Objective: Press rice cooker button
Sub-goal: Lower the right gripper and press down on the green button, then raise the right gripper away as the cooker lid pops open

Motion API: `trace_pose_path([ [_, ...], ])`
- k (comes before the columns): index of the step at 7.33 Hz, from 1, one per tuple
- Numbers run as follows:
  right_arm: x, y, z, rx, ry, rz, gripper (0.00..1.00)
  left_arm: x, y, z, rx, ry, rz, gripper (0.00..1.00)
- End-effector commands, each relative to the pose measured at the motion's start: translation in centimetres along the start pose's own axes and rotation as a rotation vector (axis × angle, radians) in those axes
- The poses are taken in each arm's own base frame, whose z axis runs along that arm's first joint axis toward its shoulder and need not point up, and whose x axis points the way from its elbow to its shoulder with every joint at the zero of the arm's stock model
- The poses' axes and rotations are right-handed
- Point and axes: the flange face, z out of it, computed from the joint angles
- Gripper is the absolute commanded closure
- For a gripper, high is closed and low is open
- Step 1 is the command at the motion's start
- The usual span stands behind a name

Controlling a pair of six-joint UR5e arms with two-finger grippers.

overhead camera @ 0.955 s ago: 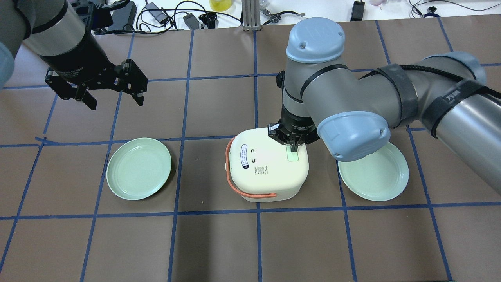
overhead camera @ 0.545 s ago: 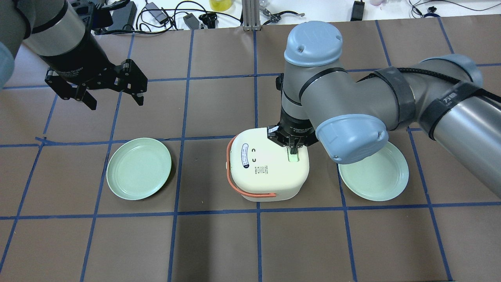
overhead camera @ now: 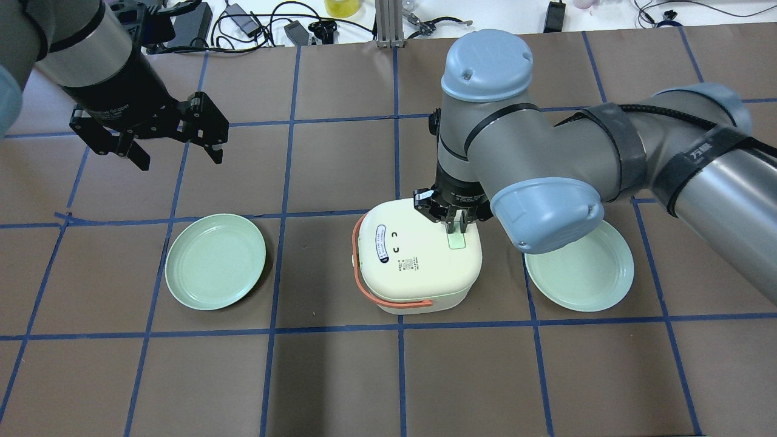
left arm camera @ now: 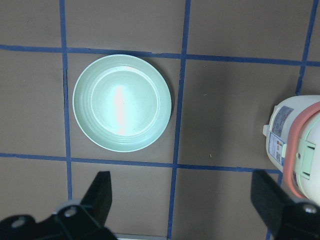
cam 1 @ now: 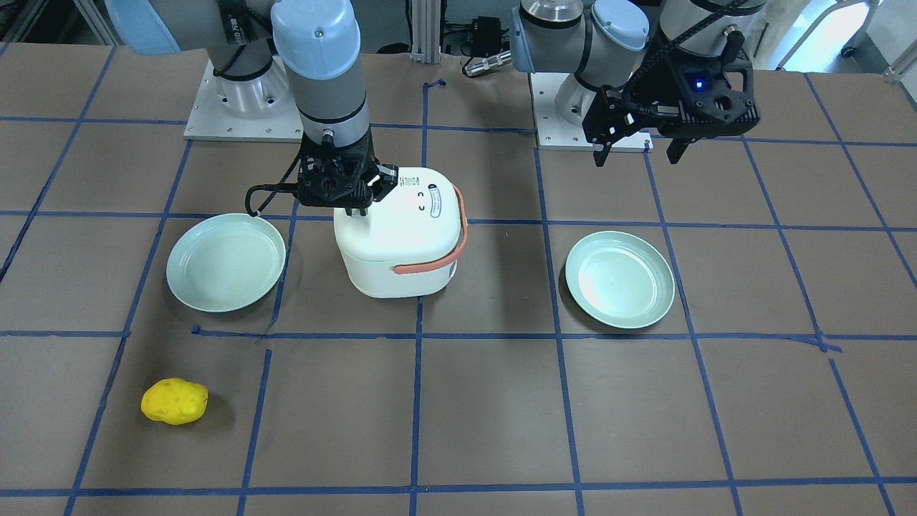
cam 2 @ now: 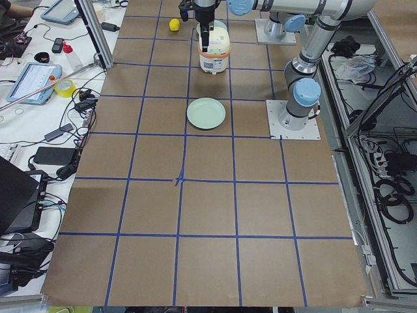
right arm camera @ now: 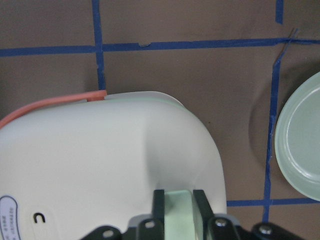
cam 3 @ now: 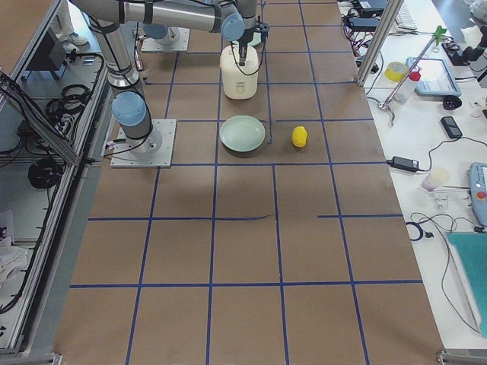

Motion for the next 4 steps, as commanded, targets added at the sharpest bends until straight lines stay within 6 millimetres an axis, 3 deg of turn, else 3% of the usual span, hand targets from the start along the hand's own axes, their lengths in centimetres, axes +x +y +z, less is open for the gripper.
trace_pose_path([
  [1,0.9,-2.2,-4.9,0.057,0.014,0.013,0.00,0.0,0.0,0.0,0.000,0.000,0.001,0.00],
  [4,8.0,-6.6,-11.3,0.118,0.022,0.021,0.00,0.0,0.0,0.0,0.000,0.000,0.001,0.00],
])
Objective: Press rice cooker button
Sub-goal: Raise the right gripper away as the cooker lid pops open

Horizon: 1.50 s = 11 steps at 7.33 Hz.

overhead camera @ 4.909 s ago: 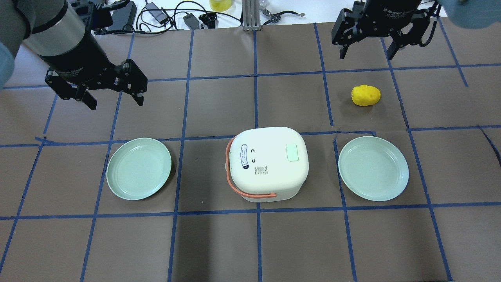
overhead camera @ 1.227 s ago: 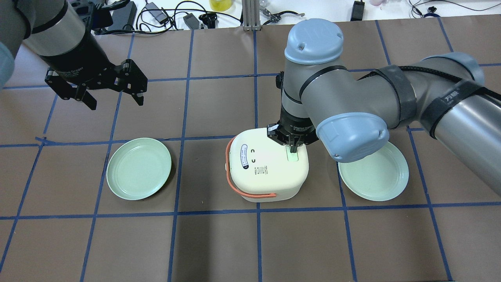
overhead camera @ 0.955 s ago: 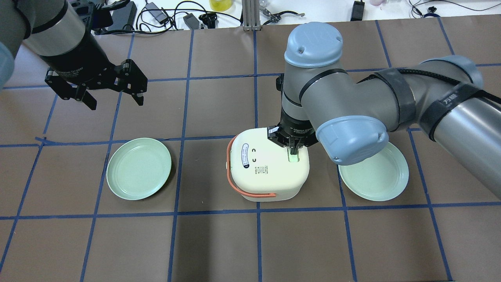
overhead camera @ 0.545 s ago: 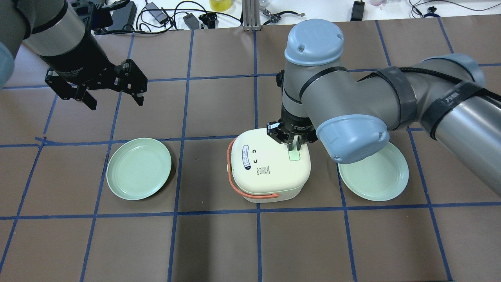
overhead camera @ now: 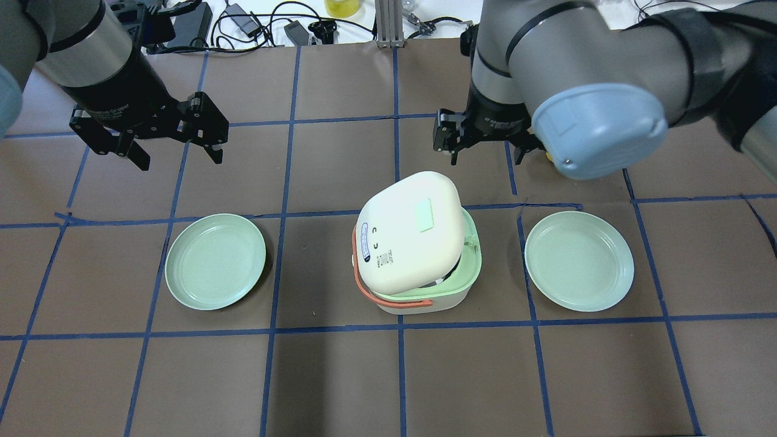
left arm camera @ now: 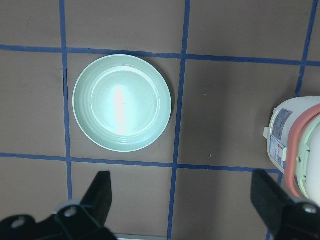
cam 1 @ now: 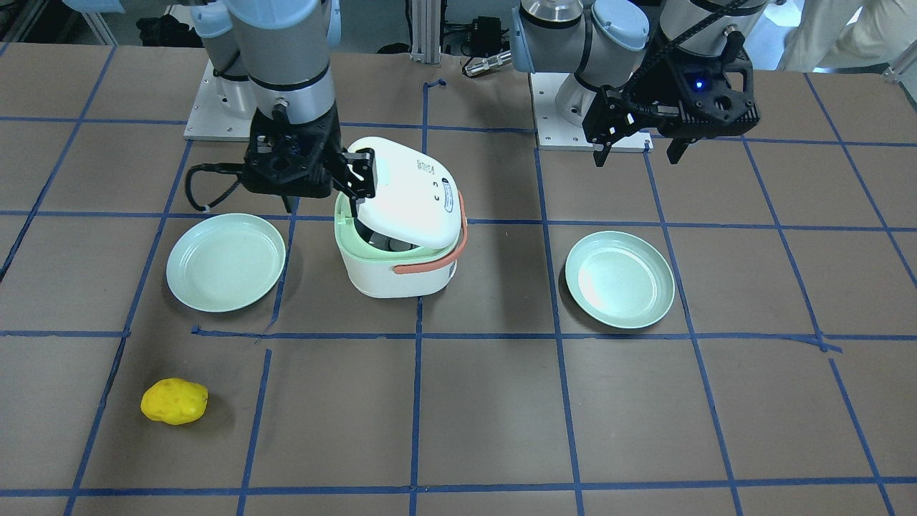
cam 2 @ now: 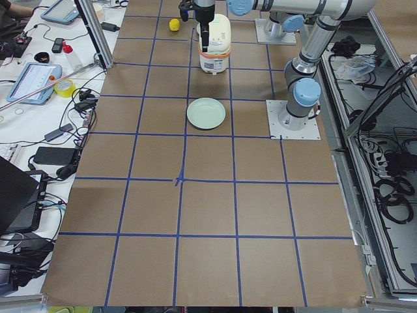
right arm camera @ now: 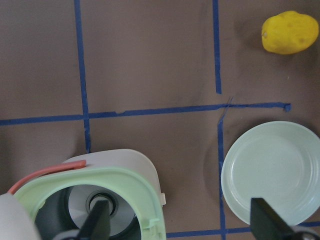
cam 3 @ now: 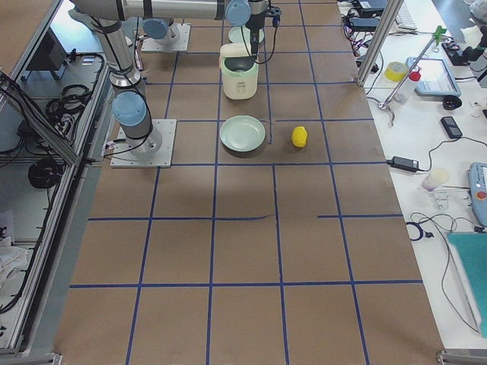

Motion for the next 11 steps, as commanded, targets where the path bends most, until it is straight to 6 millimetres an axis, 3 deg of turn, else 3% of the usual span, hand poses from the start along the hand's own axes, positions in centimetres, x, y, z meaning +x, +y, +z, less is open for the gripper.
trace_pose_path([
  [1,5.1,-3.1,-3.3,0.029,0.002,-0.028,0.00,0.0,0.0,0.0,0.000,0.000,0.001,0.00],
  [3,7.8,-4.3,-3.8,0.038,-0.032,-0.023,0.00,0.0,0.0,0.0,0.000,0.000,-0.001,0.00],
  [6,8.0,-4.2,-4.2,0.044,-0.037,-0.035,0.00,0.0,0.0,0.0,0.000,0.000,0.001,0.00],
  [8,8.3,-4.1,-5.7,0.014,-0.035,-0.030,0.00,0.0,0.0,0.0,0.000,0.000,0.001,0.00],
  [11,8.4,-3.8,-5.8,-0.014,-0.025,-0.029,0.00,0.0,0.0,0.0,0.000,0.000,-0.001,0.00],
])
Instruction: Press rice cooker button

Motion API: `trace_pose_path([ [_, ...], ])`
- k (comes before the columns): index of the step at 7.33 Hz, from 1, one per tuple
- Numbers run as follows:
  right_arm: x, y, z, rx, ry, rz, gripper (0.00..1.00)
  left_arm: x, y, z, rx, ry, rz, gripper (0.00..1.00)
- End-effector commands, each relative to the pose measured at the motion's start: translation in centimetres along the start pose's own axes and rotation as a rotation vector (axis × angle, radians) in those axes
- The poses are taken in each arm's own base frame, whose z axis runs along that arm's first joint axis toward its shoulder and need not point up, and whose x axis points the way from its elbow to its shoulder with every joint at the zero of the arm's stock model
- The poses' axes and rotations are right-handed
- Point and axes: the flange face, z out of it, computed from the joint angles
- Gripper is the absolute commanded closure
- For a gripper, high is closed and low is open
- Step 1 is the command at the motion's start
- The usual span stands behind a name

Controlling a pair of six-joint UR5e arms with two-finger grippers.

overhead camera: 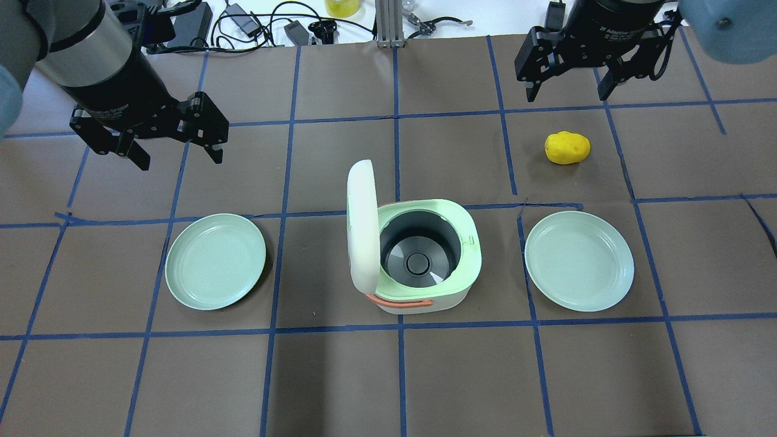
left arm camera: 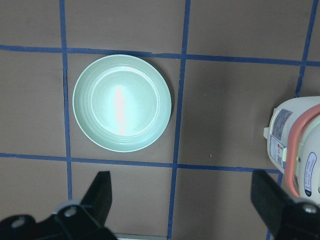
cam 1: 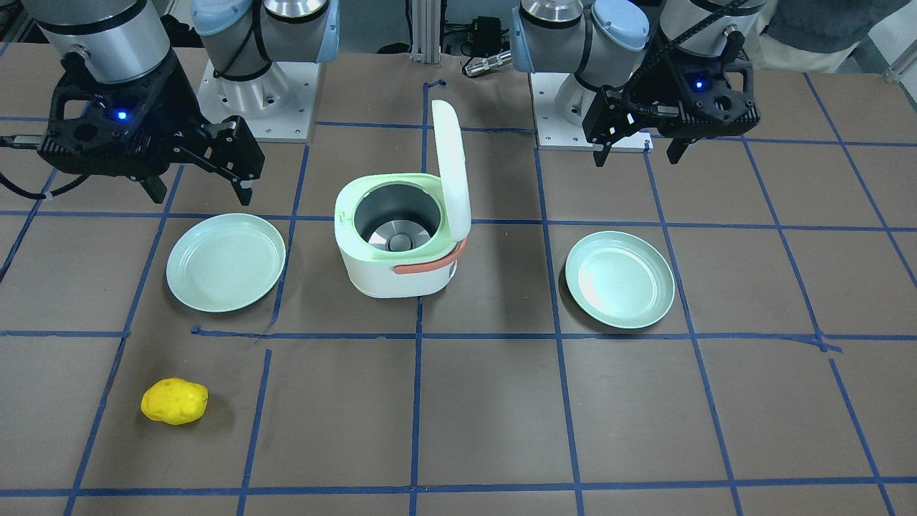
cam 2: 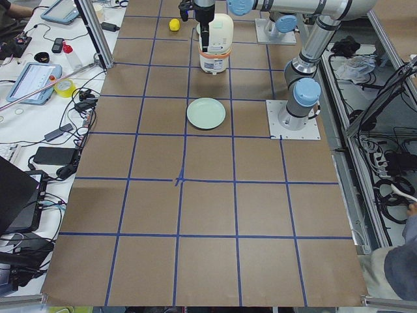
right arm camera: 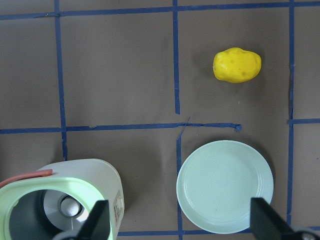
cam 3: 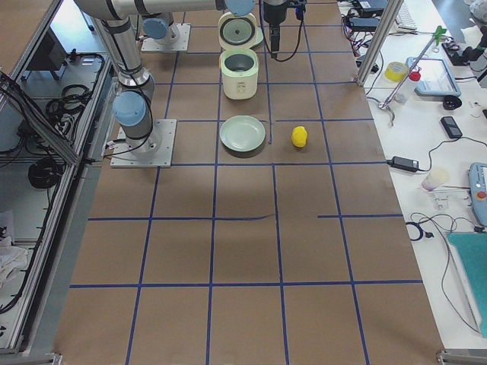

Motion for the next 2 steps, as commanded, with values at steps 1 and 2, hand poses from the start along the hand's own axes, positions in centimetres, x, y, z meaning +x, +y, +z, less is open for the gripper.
trace_pose_path([
  [1,0.07,0.06,-0.14,-0.001,0.006,0.002,0.00,0.00,0.00,0.00,0.000,0.000,0.000,0.00],
  [2,0.10,0.09,-0.11,-0.004,0.009,0.002,0.00,0.00,0.00,0.00,0.000,0.000,0.000,0.00],
])
